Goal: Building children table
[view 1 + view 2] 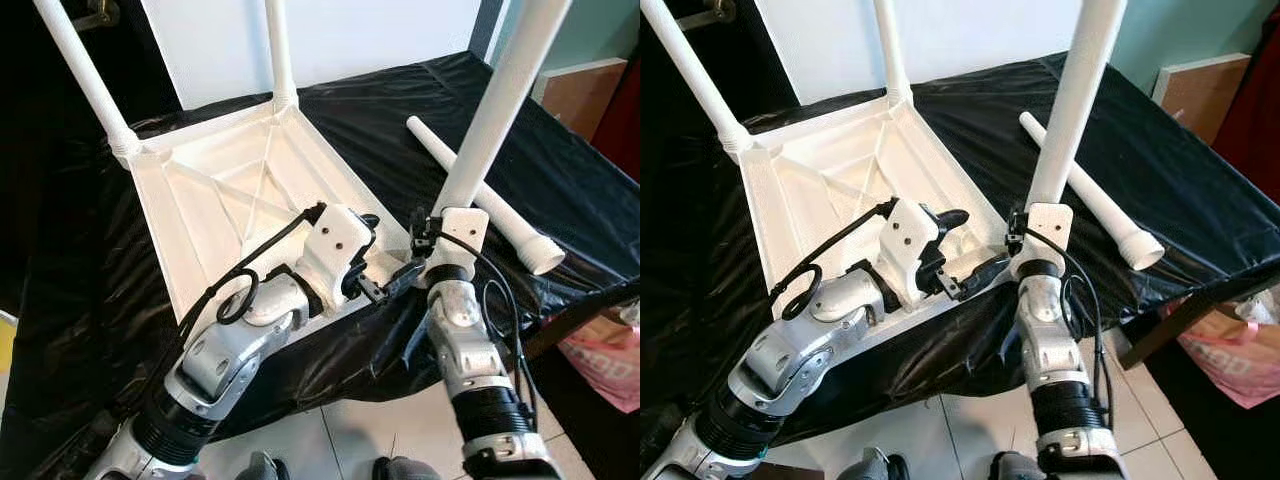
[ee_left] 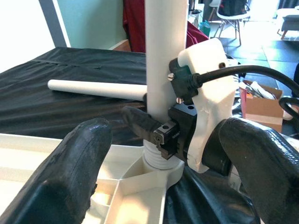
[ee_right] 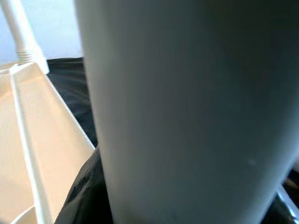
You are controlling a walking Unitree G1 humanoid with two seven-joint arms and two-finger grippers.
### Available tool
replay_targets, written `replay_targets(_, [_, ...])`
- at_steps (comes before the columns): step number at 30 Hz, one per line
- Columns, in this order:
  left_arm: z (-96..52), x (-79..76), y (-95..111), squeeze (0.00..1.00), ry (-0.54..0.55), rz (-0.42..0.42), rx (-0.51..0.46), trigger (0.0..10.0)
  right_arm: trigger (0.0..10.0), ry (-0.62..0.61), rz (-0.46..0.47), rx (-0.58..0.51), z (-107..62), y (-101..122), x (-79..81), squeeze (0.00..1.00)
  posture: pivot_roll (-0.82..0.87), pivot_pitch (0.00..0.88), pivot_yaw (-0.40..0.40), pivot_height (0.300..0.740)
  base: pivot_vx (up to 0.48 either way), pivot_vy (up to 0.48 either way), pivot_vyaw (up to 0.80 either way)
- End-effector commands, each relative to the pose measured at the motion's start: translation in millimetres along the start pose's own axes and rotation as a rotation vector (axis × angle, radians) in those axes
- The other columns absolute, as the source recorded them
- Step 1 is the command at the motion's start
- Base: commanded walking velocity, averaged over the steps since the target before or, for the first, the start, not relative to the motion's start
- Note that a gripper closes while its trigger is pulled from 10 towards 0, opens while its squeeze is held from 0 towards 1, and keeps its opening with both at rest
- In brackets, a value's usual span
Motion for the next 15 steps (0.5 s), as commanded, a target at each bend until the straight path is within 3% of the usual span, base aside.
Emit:
replay_targets(1, [-1.2, -5.9, 0, 0.0, -0.096, -0.003, -0.017, 10.0, 10.0, -0.097, 0.0, 0.2, -14.8, -40, -16.1, 0.0, -0.02, 0.082, 0.038, 0.74, 0.0, 0.0, 0.0])
replay_targets(12, [0.2, -6.5, 1, 0.0, -0.098, -0.007, -0.023, 10.0, 10.0, -0.108, 0.005, 0.175, -14.6, -32, -15.1, 0.0, -0.03, 0.091, 0.037, 0.74, 0.0, 0.0, 0.0])
replay_targets(13, [0.7, -6.3, 2, 0.0, -0.098, -0.007, -0.024, 10.0, 10.0, -0.087, 0.009, 0.128, -13.2, -25, -12.3, 0.69, -0.03, 0.093, 0.035, 0.74, 0.0, 0.0, 0.0])
replay_targets(15, [0.7, -6.3, 2, 0.0, -0.098, -0.007, -0.024, 10.0, 10.0, -0.087, 0.009, 0.128, -13.2, -25, -12.3, 0.69, -0.03, 0.093, 0.035, 0.74, 0.0, 0.0, 0.0])
Point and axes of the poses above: a point about 5 cm out from each wrist's last joint towards the gripper, its own z axis pointing out of the wrist towards the gripper, its own y axis along the axis of the wrist's last joint, x = y × z, the point moved 1 cm from there along z, pointing out of the wrist towards the gripper, and after that the axes turned 9 degrees about z, right-handed, at the moved point
